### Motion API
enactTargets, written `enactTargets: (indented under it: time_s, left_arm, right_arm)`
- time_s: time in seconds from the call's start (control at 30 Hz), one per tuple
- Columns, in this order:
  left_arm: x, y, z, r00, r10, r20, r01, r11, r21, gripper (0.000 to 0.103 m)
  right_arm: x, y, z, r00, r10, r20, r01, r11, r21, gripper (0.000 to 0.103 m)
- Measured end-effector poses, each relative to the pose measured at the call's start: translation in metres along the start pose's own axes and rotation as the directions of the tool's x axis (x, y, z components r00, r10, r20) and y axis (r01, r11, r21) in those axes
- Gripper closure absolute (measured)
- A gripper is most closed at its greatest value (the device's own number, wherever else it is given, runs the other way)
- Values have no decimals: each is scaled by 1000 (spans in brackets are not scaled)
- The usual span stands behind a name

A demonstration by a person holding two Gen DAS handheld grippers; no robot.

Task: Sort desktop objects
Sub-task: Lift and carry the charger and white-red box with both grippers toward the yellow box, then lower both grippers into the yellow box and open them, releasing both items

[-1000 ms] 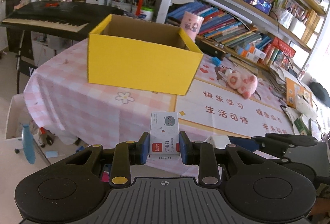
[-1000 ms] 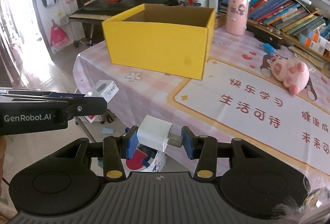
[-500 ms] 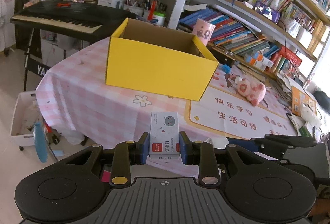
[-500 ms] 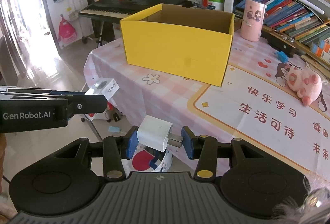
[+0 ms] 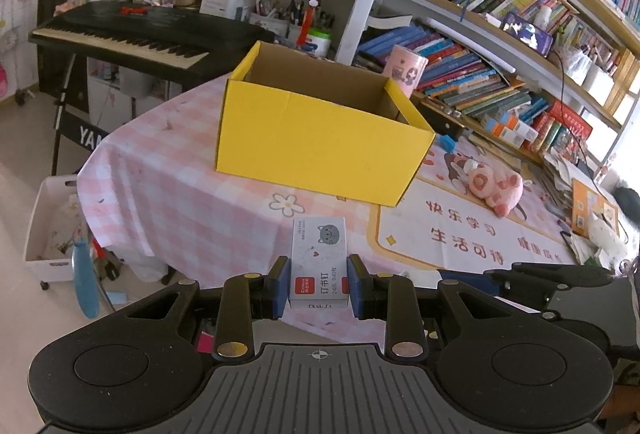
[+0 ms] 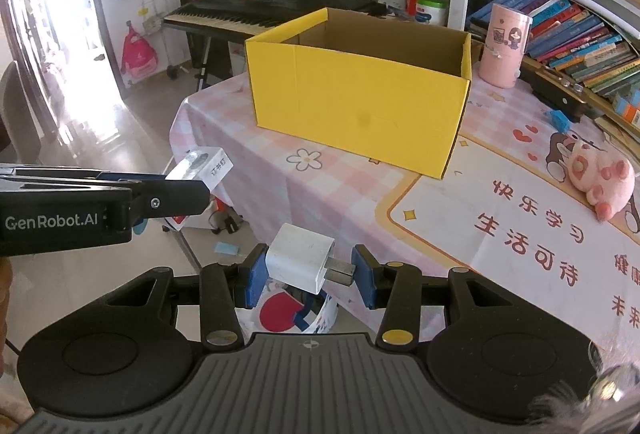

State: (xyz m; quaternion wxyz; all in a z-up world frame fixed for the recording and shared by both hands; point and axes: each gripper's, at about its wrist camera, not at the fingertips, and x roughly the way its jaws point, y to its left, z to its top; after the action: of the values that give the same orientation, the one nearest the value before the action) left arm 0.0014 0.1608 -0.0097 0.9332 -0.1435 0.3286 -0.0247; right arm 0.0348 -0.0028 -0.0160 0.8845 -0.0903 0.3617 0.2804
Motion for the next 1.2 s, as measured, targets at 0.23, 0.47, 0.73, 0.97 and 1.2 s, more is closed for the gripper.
enactTargets:
  time_s: [0.23, 0.47, 0.73, 0.97, 1.2]
  left_arm:
    - [13, 0, 10, 999, 29, 15, -29, 1000, -5, 75]
    - [21, -1, 44, 986, 74, 146, -73, 997, -16, 75]
    - [41, -11, 108, 949, 108, 297, -112, 994, -1, 75]
    - [79, -23, 142, 945, 130, 301, -149, 988, 38, 75]
    - [132, -30, 144, 958, 185, 218, -209, 974, 91, 75]
  right_arm:
    - [13, -11, 13, 1000, 21, 6, -21, 1000, -17, 61]
    - [21, -30, 48, 993, 44, 110, -39, 998, -46, 61]
    - [20, -71, 106, 968, 41, 249, -42, 999, -2, 61]
    - [30, -99, 153, 946, 49, 321, -46, 999, -18, 61]
    - [63, -118, 193, 951, 114, 286, -128, 991, 33, 61]
